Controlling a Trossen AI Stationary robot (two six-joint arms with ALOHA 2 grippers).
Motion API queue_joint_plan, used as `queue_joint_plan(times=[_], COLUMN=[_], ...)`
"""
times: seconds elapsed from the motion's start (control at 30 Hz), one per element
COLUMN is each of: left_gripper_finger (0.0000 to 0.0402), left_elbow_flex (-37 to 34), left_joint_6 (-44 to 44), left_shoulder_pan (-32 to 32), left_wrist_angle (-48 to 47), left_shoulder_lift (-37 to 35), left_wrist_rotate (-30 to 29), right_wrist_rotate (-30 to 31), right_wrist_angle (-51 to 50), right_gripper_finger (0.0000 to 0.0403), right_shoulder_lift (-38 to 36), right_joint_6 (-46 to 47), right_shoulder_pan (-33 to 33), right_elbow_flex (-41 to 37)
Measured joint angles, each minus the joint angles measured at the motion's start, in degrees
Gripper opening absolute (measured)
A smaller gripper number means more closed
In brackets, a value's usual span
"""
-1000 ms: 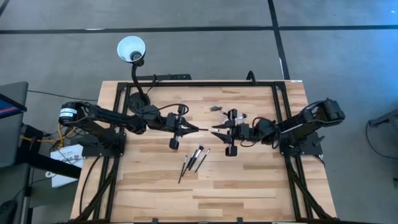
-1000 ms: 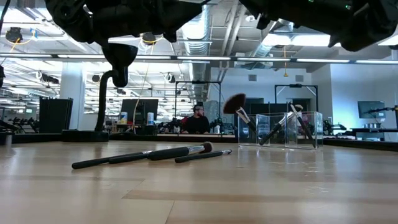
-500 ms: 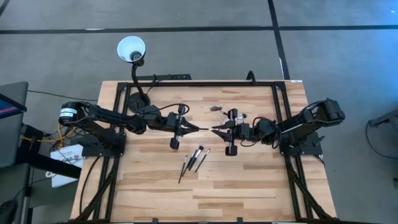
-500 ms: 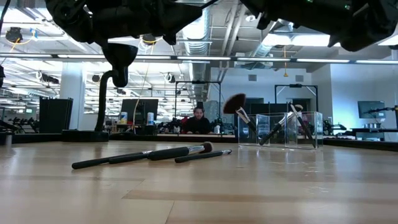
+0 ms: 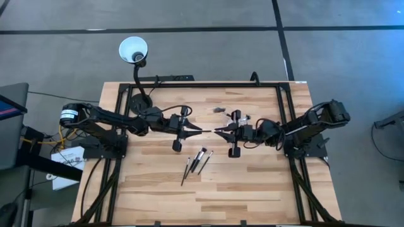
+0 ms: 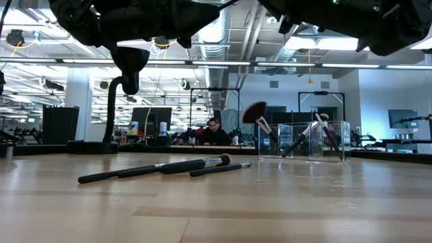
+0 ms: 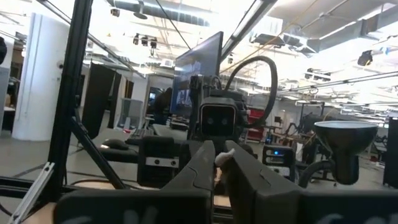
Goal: Sort items
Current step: Put the eyeshadow brush into the middle of the transparent organizer
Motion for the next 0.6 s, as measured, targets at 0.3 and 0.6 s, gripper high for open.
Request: queue_joint_plan(times=[0.3,0.6], left_gripper_finger=[0.0101,0.0117], left_elbow_flex=[0.0,0.0], left_joint_6=[-0.01,-0.01], left_shoulder_pan=[0.11,0.11], left_wrist_angle=[-0.35,-1.27], left_shoulder_lift=[-0.04,-0.07], left_wrist_rotate=[-1.74,-2.44], right_wrist_rotate=[10.61,23.93], right_wrist_angle=[-10.22,-41.6], right_gripper_finger=[0.0007,0.0014], right_shoulder_lift=[-1.67,-17.23], right_joint_6=[0.03,10.79], right_shoulder_pan=[0.04,0.02], right_elbow_flex=[0.0,0.0])
